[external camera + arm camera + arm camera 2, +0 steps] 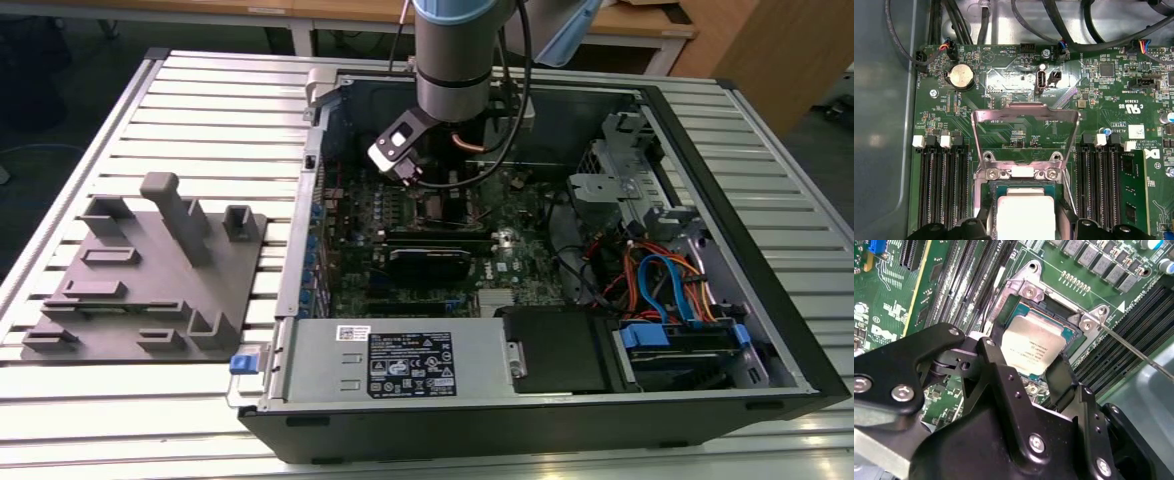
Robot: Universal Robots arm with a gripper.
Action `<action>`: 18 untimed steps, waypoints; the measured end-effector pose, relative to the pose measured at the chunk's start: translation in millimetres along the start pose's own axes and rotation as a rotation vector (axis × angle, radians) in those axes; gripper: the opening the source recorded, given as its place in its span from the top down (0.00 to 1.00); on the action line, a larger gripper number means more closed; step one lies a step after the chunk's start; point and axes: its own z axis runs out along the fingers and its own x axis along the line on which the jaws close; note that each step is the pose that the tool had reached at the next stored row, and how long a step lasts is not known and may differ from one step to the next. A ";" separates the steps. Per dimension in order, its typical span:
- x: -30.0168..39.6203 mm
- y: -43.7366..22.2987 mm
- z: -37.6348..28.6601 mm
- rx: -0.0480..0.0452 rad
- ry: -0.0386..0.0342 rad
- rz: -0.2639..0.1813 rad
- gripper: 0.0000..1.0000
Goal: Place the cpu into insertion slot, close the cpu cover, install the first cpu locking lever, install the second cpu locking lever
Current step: 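Place the cpu into insertion slot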
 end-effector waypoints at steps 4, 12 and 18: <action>0.0 0.1 -1.1 0.0000 0.0000 0.000 0.39; 1.2 0.3 -3.8 0.0001 0.0007 0.001 0.39; 3.7 0.2 -3.0 0.0001 0.0017 0.003 0.39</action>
